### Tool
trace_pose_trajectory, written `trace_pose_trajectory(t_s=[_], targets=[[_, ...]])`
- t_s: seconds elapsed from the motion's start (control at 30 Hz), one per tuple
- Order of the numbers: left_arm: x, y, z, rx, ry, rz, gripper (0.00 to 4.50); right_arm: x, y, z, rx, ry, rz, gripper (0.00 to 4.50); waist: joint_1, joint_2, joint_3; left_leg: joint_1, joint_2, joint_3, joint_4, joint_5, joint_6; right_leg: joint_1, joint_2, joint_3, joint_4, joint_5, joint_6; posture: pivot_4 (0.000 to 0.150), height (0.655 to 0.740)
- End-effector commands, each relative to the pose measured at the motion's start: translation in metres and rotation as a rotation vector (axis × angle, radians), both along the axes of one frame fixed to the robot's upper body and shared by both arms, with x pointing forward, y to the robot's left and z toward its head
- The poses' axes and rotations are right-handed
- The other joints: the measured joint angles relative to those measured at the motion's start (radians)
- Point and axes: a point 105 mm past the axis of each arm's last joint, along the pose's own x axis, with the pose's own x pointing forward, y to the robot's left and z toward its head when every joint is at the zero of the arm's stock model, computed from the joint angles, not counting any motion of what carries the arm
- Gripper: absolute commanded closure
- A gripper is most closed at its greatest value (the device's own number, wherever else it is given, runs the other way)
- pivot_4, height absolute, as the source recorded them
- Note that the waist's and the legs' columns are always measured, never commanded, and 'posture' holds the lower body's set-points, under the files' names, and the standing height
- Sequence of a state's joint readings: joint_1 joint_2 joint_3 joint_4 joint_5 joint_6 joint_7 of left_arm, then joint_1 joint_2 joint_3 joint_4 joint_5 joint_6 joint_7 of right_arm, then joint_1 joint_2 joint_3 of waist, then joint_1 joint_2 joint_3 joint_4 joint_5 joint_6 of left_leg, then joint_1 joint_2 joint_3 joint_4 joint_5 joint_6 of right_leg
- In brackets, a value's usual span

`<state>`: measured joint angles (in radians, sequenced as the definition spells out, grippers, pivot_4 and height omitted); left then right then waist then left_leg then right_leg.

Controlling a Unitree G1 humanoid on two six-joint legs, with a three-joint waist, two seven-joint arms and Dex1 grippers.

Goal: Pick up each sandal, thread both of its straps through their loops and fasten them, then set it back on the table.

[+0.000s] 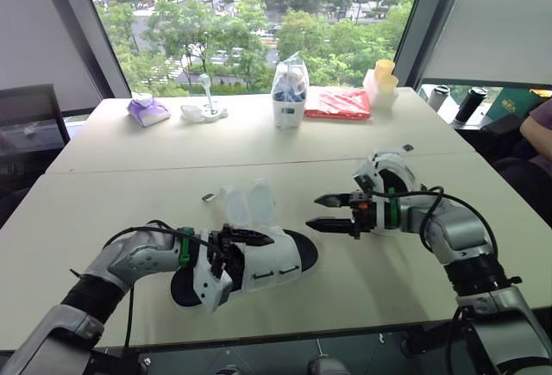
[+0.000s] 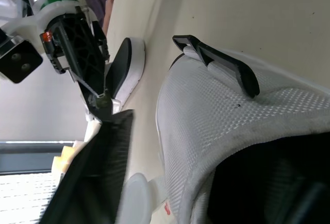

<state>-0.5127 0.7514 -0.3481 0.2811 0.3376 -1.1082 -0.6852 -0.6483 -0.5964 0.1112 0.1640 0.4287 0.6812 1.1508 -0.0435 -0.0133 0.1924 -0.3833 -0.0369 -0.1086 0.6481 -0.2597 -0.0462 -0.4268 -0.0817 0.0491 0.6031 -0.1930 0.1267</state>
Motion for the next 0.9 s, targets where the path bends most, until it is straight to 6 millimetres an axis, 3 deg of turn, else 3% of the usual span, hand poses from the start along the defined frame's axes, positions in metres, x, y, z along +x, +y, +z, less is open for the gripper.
trace_pose_trajectory(t_s=[0.03,0.3,0.43,0.6,0.77,0.9], targets=[[-0.004,0.017,0.015,0.006,0.017,0.045,0.55,0.002,0.007,0.011,0.005,-0.037,0.048,0.00,-0.004,0.000,0.000,0.000,0.000,0.000,0.000,0.000,0.000,0.000,0.000,0.000,0.000,0.000,0.000,0.150,0.7400],[-0.009,0.059,0.045,0.020,0.017,0.208,0.55,0.008,0.013,0.016,0.013,-0.023,0.117,0.00,0.002,0.000,0.000,0.002,0.001,0.001,-0.002,0.000,0.000,0.000,0.000,0.000,0.001,0.000,0.000,0.150,0.7400],[0.013,0.073,0.092,-0.274,0.149,0.454,0.55,0.011,0.010,0.020,0.032,-0.015,0.130,0.00,0.002,0.000,0.001,0.002,0.001,0.000,-0.001,0.000,0.000,0.001,0.000,0.000,0.001,-0.001,0.000,0.150,0.7400],[0.019,0.077,0.129,-0.663,0.437,0.611,0.55,0.018,-0.009,0.020,0.027,-0.033,0.066,0.00,-0.002,0.000,0.001,0.002,0.001,0.000,-0.001,0.000,0.000,0.001,0.000,0.000,0.002,-0.001,0.001,0.150,0.7400],[0.016,0.130,0.153,-1.105,0.688,0.778,0.55,0.025,-0.004,0.025,0.076,-0.066,0.037,0.00,-0.019,-0.001,0.001,0.005,0.001,0.000,-0.002,0.000,0.000,0.000,0.001,0.000,0.007,-0.002,0.001,0.150,0.7400],[0.010,0.183,0.140,-1.334,0.715,0.978,0.55,0.036,-0.005,0.023,0.108,-0.087,-0.026,0.00,-0.029,-0.001,0.001,0.009,0.002,0.000,-0.003,0.000,0.000,0.001,0.002,0.000,0.010,-0.003,0.000,0.150,0.7400]])
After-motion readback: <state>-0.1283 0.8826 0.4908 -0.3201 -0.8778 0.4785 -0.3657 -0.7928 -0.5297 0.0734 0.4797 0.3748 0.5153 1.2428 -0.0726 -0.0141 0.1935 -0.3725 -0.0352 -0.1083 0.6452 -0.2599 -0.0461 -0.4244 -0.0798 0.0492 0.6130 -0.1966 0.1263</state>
